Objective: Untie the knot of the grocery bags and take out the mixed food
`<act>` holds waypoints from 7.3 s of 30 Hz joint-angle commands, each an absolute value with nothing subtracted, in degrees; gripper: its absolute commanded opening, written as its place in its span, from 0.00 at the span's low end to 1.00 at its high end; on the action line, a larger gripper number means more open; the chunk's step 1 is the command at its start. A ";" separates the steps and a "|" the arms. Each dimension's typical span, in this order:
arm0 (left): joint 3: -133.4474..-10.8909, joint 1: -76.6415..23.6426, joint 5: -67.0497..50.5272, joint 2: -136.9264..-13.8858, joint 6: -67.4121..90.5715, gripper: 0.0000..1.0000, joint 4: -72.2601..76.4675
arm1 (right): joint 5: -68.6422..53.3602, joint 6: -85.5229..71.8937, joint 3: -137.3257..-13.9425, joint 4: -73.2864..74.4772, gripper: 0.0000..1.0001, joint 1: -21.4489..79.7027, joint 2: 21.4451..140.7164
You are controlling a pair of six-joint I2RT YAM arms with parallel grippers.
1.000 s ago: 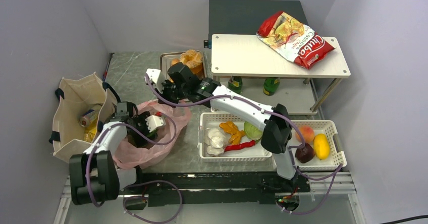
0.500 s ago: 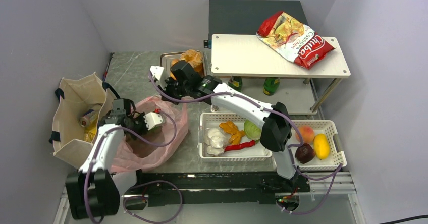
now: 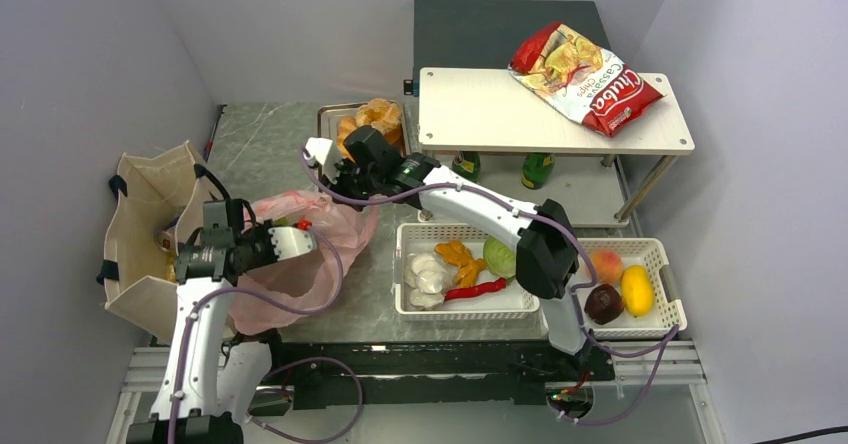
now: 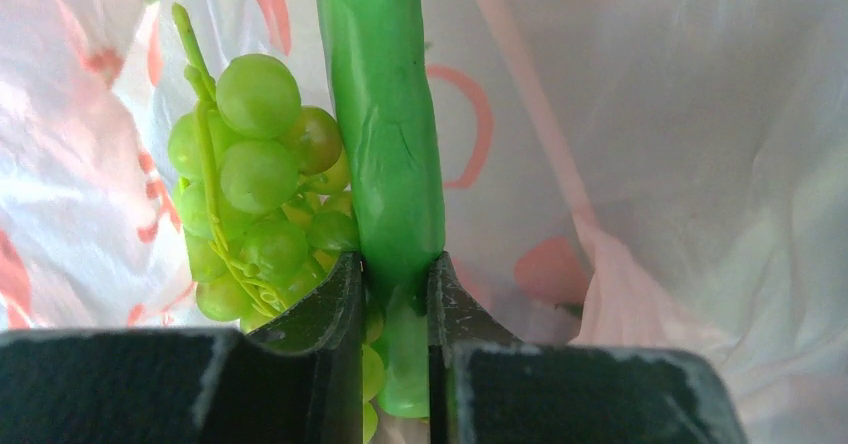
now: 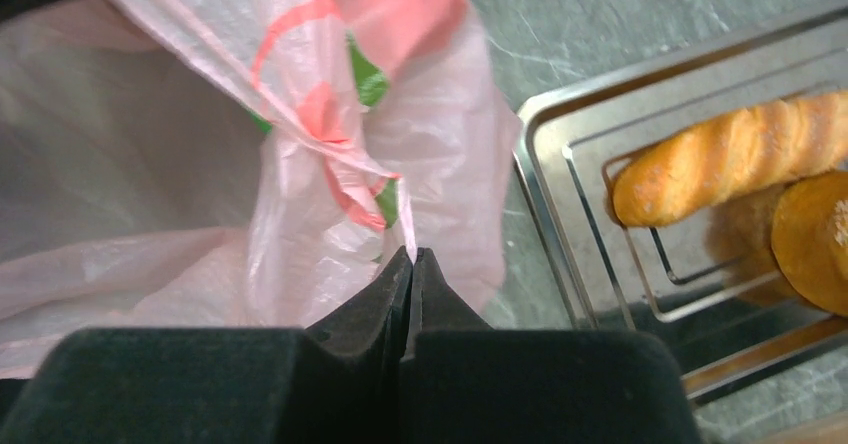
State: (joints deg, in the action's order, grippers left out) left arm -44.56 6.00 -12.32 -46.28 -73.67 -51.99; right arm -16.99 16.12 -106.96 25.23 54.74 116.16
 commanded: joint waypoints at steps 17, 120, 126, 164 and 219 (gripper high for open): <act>-39.03 9.06 -24.70 -54.30 -70.64 0.01 -45.36 | -13.79 18.78 -107.52 25.06 0.00 52.92 115.05; -48.17 17.00 -62.95 -39.31 -24.17 0.00 -21.84 | -31.72 -8.88 -93.99 2.00 0.91 47.44 92.67; -49.71 8.90 -59.06 -38.79 -17.61 0.03 -17.01 | -29.85 -14.06 -98.02 -6.19 0.86 50.68 97.50; -57.13 6.77 -44.82 -44.45 -30.60 0.78 -45.01 | -18.28 24.61 -106.26 58.52 0.00 39.95 70.16; -56.13 12.04 -34.65 -28.34 -47.96 0.01 -66.18 | -31.19 21.38 -69.74 -22.70 0.26 58.82 102.72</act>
State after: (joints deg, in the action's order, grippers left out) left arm -54.08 11.20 -36.23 -30.76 -62.78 -76.09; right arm -34.24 17.69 -69.69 -6.17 57.84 99.33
